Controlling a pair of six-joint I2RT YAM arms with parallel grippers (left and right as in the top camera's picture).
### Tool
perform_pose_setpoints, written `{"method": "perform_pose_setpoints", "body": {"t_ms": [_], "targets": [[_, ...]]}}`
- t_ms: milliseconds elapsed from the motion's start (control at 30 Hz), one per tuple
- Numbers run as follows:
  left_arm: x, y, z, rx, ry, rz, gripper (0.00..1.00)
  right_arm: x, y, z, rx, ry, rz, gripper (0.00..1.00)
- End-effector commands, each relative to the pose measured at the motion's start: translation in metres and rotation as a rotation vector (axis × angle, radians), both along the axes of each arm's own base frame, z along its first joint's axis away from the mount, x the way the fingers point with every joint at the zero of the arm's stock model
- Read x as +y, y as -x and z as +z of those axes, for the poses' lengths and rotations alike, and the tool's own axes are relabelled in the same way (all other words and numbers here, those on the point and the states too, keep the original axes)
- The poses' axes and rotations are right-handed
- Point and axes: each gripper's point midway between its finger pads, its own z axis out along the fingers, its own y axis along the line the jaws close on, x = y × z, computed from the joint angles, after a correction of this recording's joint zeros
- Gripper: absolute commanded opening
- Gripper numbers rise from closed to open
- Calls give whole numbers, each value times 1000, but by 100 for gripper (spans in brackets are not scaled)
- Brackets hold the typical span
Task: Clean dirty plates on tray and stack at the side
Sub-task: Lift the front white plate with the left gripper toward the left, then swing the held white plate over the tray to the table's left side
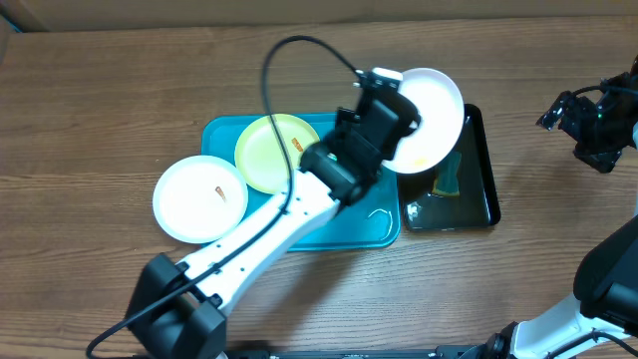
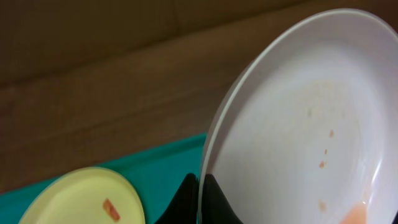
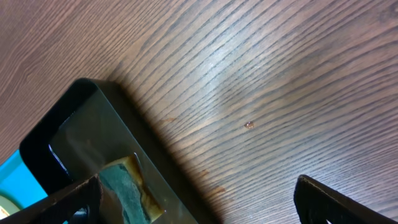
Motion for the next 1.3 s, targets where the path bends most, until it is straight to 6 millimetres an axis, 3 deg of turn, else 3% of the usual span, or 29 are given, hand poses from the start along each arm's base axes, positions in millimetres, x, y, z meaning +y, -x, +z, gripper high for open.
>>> {"method": "perform_pose_setpoints", "body": {"t_ms": [0, 333, 500, 700, 933, 1100, 1200, 1267], "targets": [[-7, -1, 16, -136, -218, -28, 4, -2, -4, 7, -25, 5, 5, 100], [-50, 25, 34, -342, -592, -124, 4, -2, -4, 7, -25, 5, 4, 100], [-67, 38, 48, -411, -665, -169, 4, -2, -4, 7, -25, 5, 5, 100], [-72, 45, 66, -471, -696, -133, 4, -2, -4, 7, -25, 5, 5, 100], [-72, 45, 66, -470, -683, -128, 4, -2, -4, 7, -25, 5, 5, 100], [-65, 40, 61, -447, -582, -72, 4, -2, -4, 7, -25, 5, 5, 100], [-54, 33, 45, -383, -487, -27, 4, -2, -4, 7, -25, 5, 5, 100], [-50, 30, 22, -289, -417, -54, 4, -2, -4, 7, -25, 5, 5, 100]]}}
